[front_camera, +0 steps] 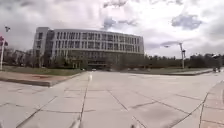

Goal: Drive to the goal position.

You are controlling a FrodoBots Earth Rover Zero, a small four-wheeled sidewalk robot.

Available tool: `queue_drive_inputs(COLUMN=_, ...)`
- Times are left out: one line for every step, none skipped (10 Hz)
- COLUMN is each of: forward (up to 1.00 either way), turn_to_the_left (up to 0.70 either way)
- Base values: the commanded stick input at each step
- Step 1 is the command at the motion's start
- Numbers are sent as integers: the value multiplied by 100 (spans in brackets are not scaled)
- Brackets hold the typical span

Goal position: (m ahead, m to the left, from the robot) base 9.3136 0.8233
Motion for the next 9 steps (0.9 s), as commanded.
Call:
queue_drive_inputs(forward=100, turn_to_the_left=0)
queue_drive_inputs(forward=100, turn_to_the_left=-3)
queue_drive_inputs(forward=100, turn_to_the_left=-5)
queue_drive_inputs(forward=100, turn_to_the_left=0)
queue_drive_inputs(forward=100, turn_to_the_left=0)
queue_drive_inputs(forward=100, turn_to_the_left=0)
queue_drive_inputs(forward=100, turn_to_the_left=0)
queue_drive_inputs(forward=100, turn_to_the_left=0)
queue_drive_inputs(forward=100, turn_to_the_left=0)
